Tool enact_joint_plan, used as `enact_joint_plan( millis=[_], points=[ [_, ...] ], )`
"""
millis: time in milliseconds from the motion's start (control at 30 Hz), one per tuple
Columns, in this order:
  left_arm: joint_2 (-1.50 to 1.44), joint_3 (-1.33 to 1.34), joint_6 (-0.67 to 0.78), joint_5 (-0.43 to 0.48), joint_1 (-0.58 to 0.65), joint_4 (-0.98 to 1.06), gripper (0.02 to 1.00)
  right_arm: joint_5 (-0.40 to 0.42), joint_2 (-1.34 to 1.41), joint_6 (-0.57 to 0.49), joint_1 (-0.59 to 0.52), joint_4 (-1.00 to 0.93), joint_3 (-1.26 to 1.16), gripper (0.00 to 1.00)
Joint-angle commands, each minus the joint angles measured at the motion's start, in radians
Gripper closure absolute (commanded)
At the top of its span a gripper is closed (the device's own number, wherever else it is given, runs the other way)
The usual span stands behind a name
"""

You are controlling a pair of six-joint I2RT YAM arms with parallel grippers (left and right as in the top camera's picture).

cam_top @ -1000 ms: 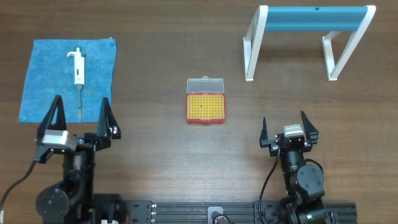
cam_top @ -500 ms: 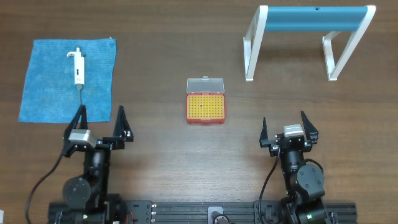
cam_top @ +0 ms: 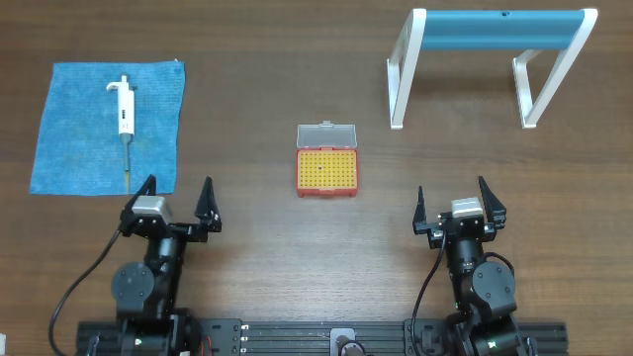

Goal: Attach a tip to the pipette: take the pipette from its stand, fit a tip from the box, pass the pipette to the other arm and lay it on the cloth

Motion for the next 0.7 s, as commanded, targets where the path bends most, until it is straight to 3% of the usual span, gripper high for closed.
enact_joint_plan(
  millis=[33,600,700],
  points=[
    [-0.010,-0.001,0.042,0.029,-0.005,-0.066,0.020,-0.001,-0.003,-0.007,-0.004,-0.002,-0.006,0.007],
    [-0.010,-0.001,0.042,0.029,-0.005,-0.067,0.020,-0.001,-0.003,-0.007,-0.004,-0.002,-0.006,0.007],
    [-0.008,-0.001,0.042,-0.018,-0.003,-0.069,0.020,-0.001,-0.003,-0.007,-0.004,-0.002,-0.006,0.007]
  ],
)
